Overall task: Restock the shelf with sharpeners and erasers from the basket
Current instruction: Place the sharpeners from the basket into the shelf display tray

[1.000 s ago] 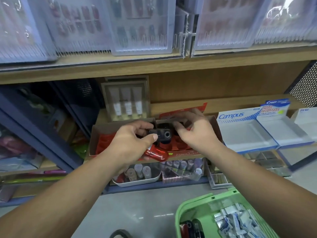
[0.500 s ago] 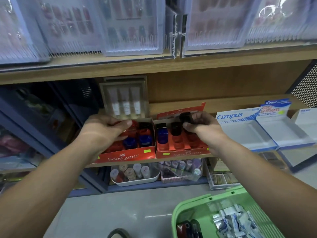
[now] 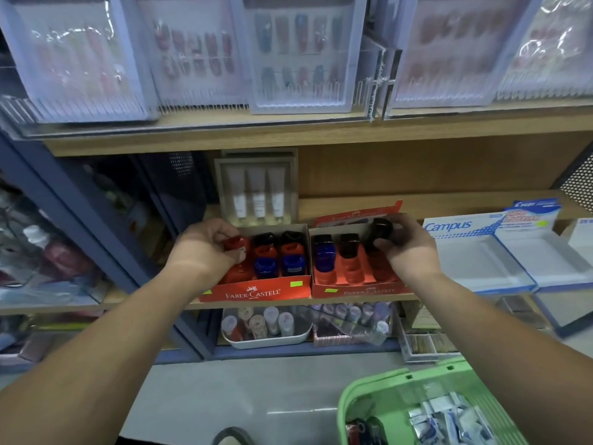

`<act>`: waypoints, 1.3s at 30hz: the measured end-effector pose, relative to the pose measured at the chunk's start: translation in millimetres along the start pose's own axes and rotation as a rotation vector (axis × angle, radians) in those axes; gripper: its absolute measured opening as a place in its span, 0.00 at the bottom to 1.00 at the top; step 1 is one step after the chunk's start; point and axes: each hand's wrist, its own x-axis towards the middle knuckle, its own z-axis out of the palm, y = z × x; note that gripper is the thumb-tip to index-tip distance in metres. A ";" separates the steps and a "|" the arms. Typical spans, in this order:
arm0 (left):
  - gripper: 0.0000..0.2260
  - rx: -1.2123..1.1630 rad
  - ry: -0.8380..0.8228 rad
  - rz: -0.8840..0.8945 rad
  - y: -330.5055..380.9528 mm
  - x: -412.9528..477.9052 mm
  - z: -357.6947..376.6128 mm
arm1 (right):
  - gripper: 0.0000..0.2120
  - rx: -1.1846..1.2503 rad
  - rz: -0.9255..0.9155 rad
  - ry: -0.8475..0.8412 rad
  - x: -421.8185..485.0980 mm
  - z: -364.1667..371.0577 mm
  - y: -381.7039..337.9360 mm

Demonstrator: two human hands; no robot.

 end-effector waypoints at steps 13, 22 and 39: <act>0.13 0.240 -0.039 0.069 -26.8 6.7 10.3 | 0.19 -0.138 -0.102 -0.023 2.9 -4.1 5.4; 0.12 0.298 -0.038 0.074 -29.8 10.9 11.5 | 0.20 -0.391 -0.197 -0.116 5.6 -13.3 7.5; 0.19 0.446 -0.066 0.127 3.9 -11.0 1.0 | 0.18 -0.535 -0.258 -0.045 -20.0 -14.1 -5.3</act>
